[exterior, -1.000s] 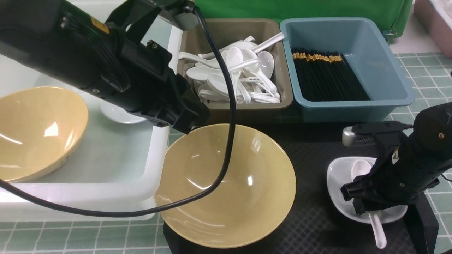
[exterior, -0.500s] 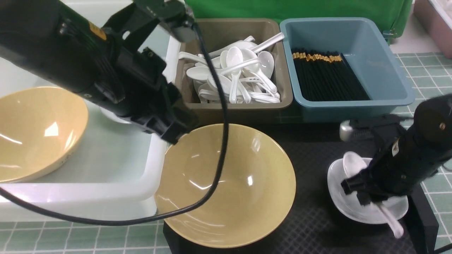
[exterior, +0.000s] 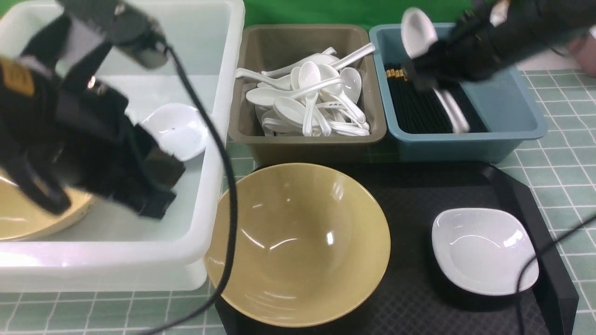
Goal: On blue table put chopsticks spoon bowls plates into blue grey white boxes.
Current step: 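Place the white spoon into the bin of spoons with the right gripper, then grasp the large bowl on the tray by its rim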
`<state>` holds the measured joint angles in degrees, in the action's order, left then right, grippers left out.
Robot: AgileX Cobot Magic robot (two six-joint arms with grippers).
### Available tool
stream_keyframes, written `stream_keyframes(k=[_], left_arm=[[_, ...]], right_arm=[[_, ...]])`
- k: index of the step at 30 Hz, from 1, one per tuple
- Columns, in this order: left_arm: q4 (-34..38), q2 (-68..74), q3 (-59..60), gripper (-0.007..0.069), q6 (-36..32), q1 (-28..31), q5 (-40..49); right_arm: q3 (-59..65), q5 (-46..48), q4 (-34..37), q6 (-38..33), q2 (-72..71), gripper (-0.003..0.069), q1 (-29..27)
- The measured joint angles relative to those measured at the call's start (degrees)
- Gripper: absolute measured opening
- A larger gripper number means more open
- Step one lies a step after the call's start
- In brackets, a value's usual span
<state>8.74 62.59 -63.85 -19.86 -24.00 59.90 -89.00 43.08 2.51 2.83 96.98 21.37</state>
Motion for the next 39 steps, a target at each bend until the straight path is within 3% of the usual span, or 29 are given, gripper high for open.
stream_keyframes(k=[13, 20, 24, 28, 33, 39], left_arm=[[0.0, -5.57, 14.59, 0.0001, 0.14, 0.0, 1.2], [0.39, -6.14, 14.93, 0.0001, 0.14, 0.0, 1.18], [2.02, -6.18, 14.68, 0.0001, 0.98, 0.0, -1.52], [5.02, -3.95, 9.74, 0.0001, 1.26, 0.0, -3.6], [5.84, 3.88, -1.5, 0.0001, 1.26, 0.0, -2.16], [5.22, 18.47, -13.71, 0.001, 0.13, 0.0, 5.65]], right_arm=[[-30.13, 0.62, 6.06, -0.04, 24.31, 0.0244, 1.6], [-35.6, 6.93, 6.26, -0.13, 27.8, 0.0496, 1.6], [-38.93, 15.94, 6.26, -3.66, 26.99, 0.0546, 1.6], [-42.43, 26.85, 6.06, -9.86, 25.54, 0.0554, 1.6], [-41.36, 28.5, 5.85, -11.21, 21.63, 0.0554, 1.6], [-29.19, 28.61, 5.85, -13.97, 10.4, 0.0554, 1.6]])
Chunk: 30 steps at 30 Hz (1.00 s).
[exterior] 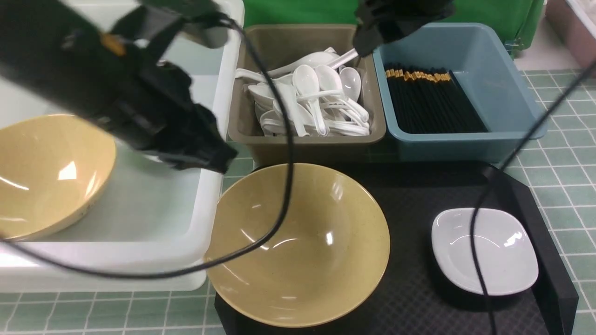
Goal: On blue table put chopsticks spoon bowls plates into blue grey white boxes.
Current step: 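Grasp the large bowl on the tray by its rim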
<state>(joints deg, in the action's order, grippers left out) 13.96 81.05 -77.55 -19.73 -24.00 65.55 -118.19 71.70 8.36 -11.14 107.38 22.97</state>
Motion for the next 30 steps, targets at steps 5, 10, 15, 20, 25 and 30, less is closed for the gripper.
stream_keyframes(k=[5, 10, 15, 20, 25, 30], left_arm=[[-0.16, 9.19, -5.78, 0.0072, -0.19, -0.39, 3.88], [-2.98, 16.56, -9.76, 0.0207, -0.48, -2.82, 4.47], [-10.03, 21.9, -12.0, 0.0358, -1.93, -6.09, 0.52], [-16.87, 25.72, -12.42, 0.0408, 0.99, -6.42, -4.94], [-18.86, 28.77, -12.42, 0.0408, 3.03, -6.37, -7.67], [-18.85, 31.04, -12.56, 0.0407, 3.3, -6.48, -7.85]], right_arm=[[13.78, -0.01, -0.04, -3.27, -10.01, 0.0554, 0.0], [28.7, -0.01, -0.04, -4.16, -19.11, 0.0554, 0.0], [39.51, -0.58, -0.06, -4.16, -26.71, 0.0554, 0.0], [45.85, -1.1, -0.93, -4.16, -31.35, 0.0554, 0.0], [46.98, -1.39, -2.4, -3.18, -33.41, 0.0554, 0.0], [46.98, -1.55, -2.82, -2.65, -33.76, 0.0554, 0.0]])
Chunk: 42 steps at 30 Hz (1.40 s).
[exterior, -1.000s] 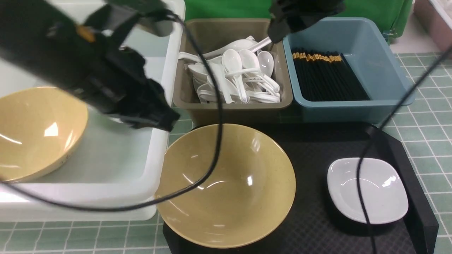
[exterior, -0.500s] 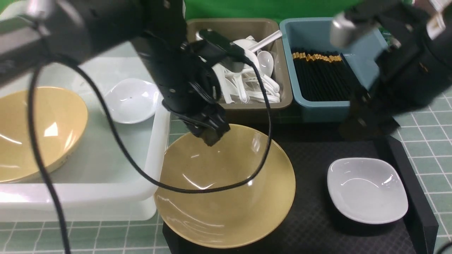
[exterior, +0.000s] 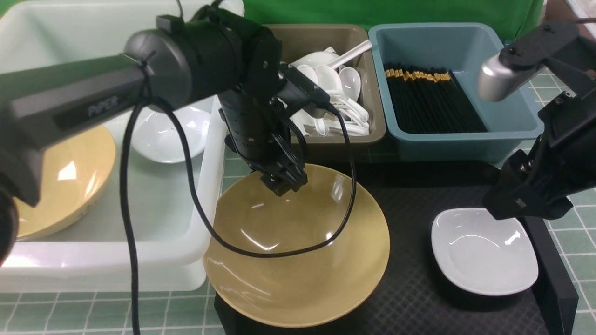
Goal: On blue table put chopsticks spoon bowls plates into blue grey white boxes.
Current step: 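Grasp the large bowl on the tray by its rim, then place the tan bowl onto the bowl stack in the left bin with the left gripper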
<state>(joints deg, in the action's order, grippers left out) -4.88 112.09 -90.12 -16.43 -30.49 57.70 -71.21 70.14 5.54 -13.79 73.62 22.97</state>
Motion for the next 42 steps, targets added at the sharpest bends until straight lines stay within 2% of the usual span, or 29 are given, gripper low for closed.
stream_keyframes(k=[5, 10, 11, 13, 16, 18, 19, 21, 22, 24, 27, 29, 33, 35, 36, 40, 42], left_arm=[[1.64, 0.6, -0.8, 0.0379, 0.14, -0.07, 1.21], [6.85, 1.53, -0.46, 0.0218, 0.68, -0.07, 3.99], [6.85, 1.53, -0.46, 0.0212, 0.69, -0.07, 4.2], [9.32, 1.57, -0.46, 0.013, 0.67, -0.07, 6.44], [12.63, 1.28, -0.46, 0.0059, 1.06, -0.07, 7.44], [13.72, 0.74, -0.46, 0.0054, 1.06, -0.07, 7.41], [13.91, 0.6, -0.46, 0.0052, 1.06, -0.07, 7.41], [15.52, -0.73, -0.41, 0.0029, 1.06, -0.07, 7.54], [15.68, -0.89, -0.41, 0.0027, 1.06, -0.07, 7.54], [18.23, -4.0, -0.41, 0.0013, 0.68, 0.32, 6.92], [20.55, -7.47, -0.34, 0.0008, 0.06, 1.16, 6.56], [22.74, -11.62, -0.29, 0.0008, -1.2, 3.98, 6.45], [26.9, -16.05, 0.84, 0.0008, -2.36, 8.44, 6.76], [30.0, -20.45, 2.92, 0.0008, -3.36, 13.28, 7.16], [30.27, -20.84, 3.14, 0.0008, -3.43, 13.72, 7.16], [33.54, -30.11, 8.84, 0.0008, -5.03, 25.34, 7.46], [34.32, -35.66, 13.02, 0.0008, -5.05, 33.09, 6.92]], right_arm=[[0.04, -0.24, -0.05, 0.0, 0.0, 0.0554, 0.0], [0.06, -0.62, -0.08, -0.2, 0.0, 0.0501, 0.0], [0.06, -0.7, -0.08, -0.2, 0.0, 0.0497, 0.0], [0.06, -1.12, -0.24, -0.32, 0.0, 0.0437, 0.0], [0.06, -1.77, -0.19, -0.87, 0.0, 0.0344, 0.0], [0.06, -2.18, -0.19, -1.15, 0.0, 0.0269, 0.0], [0.06, -2.28, -0.19, -1.15, 0.0, 0.0262, 0.0], [0.06, -2.98, -0.19, -1.38, -0.06, 0.018, 0.0], [0.06, -2.98, -0.19, -1.44, -0.06, 0.018, 0.0], [-0.18, -3.42, -0.04, -1.55, -0.24, 0.0111, 0.0], [-1.44, -3.48, -0.04, -1.69, -0.66, 0.0076, 0.0], [-4.88, -3.48, 1.0, -2.98, -1.18, 0.0049, 0.06], [-9.39, -3.71, 2.6, -4.62, -1.2, 0.0047, 1.9], [-13.67, -3.65, 3.05, -5.23, -0.65, 0.0047, 6.03], [-14.0, -3.65, 3.11, -5.33, -0.48, 0.0047, 6.42], [-21.31, -3.61, 3.85, -6.0, 3.98, 0.0047, 15.64], [-25.04, -3.74, 4.05, -6.23, 7.8, 0.0047, 20.18]])
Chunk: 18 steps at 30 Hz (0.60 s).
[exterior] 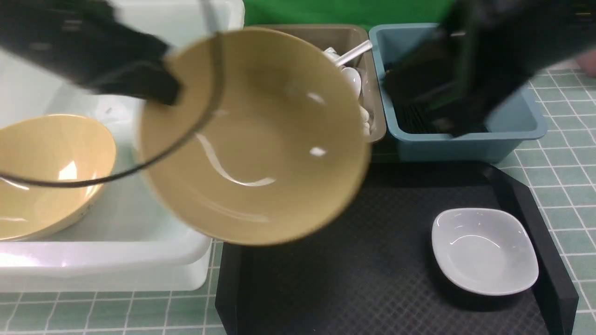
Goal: On blue table put chopsticks spoon bowls plates into blue grey white boxes.
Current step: 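Place the tan bowl onto the bowl stack in the left bin with the left gripper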
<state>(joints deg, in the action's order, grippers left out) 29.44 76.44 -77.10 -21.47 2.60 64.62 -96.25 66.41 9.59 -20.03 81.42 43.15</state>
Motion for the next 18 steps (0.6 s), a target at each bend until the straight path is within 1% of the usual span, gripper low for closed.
stream_keyframes(k=[2, 3, 4, 5, 6, 9, 10, 12, 15, 18], left_arm=[[0.79, -3.62, 3.42, 0.0008, 0.05, 7.12, -1.27], [1.2, -4.68, 4.51, 0.0008, 0.05, 9.58, -1.66], [2.0, -6.27, 6.2, 0.0008, 0.05, 13.7, -2.51], [2.96, -7.89, 7.96, 0.0008, 0.05, 19.41, -3.62], [3.75, -9.0, 9.22, 0.0008, 0.05, 23.36, -4.4], [4.9, -11.02, 12.32, 0.0008, 0.56, 33.07, -7.44], [4.89, -11.04, 12.48, 0.0008, 0.69, 33.07, -7.71], [4.59, -10.67, 14.22, 0.0008, 1.77, 36.59, -10.82], [3.85, -8.12, 15.95, 0.0008, 2.15, 37.0, -14.35], [3.66, -4.65, 16.47, 0.0008, 2.27, 37.0, -15.51]], right_arm=[[-3.5, -0.22, 0.04, -0.88, 3.53, 0.0047, 3.43], [-4.56, -0.29, 0.04, -1.06, 5.1, 0.0047, 4.31], [-6.36, -0.33, 0.06, -1.24, 7.06, 0.0047, 5.63], [-8.45, -0.33, 0.17, -1.64, 9.32, 0.0047, 6.99], [-10.43, -0.33, 0.17, -2.37, 11.08, 0.0047, 8.13], [-14.23, -0.02, 0.22, -3.06, 15.17, 0.0047, 9.65], [-14.73, 0.16, 0.23, -3.2, 15.41, 0.0047, 9.77], [-16.9, 1.1, 0.28, -3.86, 17.47, 0.0048, 10.13], [-17.83, 2.57, 0.25, -4.41, 18.72, 0.0048, 10.18], [-17.87, 4.08, 0.18, -5.42, 18.76, 0.0048, 10.18]])
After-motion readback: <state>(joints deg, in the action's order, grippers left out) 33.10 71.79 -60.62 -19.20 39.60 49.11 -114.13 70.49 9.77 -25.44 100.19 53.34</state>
